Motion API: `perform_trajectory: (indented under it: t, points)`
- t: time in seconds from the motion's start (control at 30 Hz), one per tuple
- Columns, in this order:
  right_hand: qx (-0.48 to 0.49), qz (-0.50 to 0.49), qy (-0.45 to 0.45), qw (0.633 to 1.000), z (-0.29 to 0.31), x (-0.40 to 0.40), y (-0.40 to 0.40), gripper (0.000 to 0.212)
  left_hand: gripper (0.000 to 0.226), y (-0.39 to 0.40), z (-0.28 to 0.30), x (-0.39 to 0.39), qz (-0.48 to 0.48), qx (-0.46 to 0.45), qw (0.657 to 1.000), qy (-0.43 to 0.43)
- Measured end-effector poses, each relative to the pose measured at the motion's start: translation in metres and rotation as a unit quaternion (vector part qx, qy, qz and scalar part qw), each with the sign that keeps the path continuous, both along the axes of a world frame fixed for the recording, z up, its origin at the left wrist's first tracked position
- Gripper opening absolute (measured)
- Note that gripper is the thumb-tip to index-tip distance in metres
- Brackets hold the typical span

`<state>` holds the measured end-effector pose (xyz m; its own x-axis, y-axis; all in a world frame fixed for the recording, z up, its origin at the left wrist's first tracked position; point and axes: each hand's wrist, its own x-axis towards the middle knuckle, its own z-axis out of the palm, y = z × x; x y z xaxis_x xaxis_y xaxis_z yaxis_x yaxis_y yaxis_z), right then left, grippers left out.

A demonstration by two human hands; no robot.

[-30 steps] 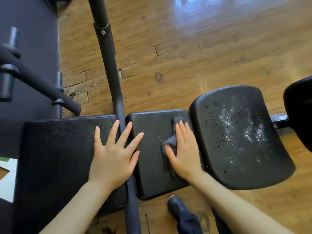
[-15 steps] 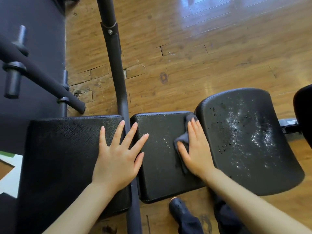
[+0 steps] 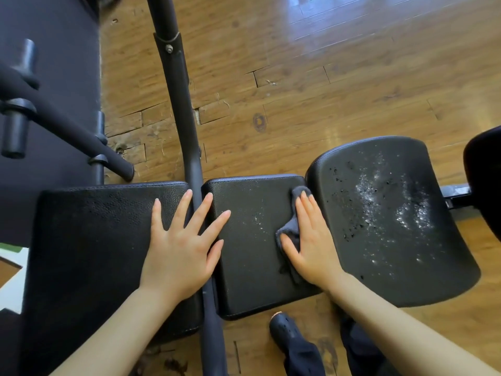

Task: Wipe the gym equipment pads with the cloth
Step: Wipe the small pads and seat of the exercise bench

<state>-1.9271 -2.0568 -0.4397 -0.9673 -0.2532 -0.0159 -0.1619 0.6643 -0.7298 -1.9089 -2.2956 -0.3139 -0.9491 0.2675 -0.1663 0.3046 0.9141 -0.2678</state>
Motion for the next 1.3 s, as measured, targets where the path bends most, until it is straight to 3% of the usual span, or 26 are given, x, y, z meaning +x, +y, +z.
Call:
perform_trajectory:
  t: [0.1,0.37,0.67,0.93,1.17,1.3]
  points:
    - [0.003,-0.015,-0.003,1.000,-0.003,-0.012,-0.006,0.078,0.051,-0.001,-0.003,0.000,-0.005,-0.012,1.000,0.004]
    - [-0.012,0.025,-0.005,1.000,0.004,0.048,0.011,0.077,0.050,0.005,-0.005,0.006,0.016,-0.027,1.000,0.000]
    - [0.012,0.091,0.061,0.994,-0.005,-0.043,-0.001,0.076,0.048,0.019,-0.008,0.009,0.066,-0.040,0.997,0.009]
    - [-0.031,0.148,0.065,0.986,-0.011,0.028,0.029,0.075,0.048,0.018,-0.006,0.013,0.079,-0.061,0.995,-0.012]
    - [0.002,0.099,0.047,0.994,-0.010,-0.025,-0.002,0.078,0.049,0.019,-0.009,0.014,0.090,-0.043,0.995,0.002]
    - [-0.013,0.109,0.049,0.993,-0.009,0.007,0.012,0.075,0.049,0.020,-0.009,0.012,0.094,-0.034,0.995,0.005]
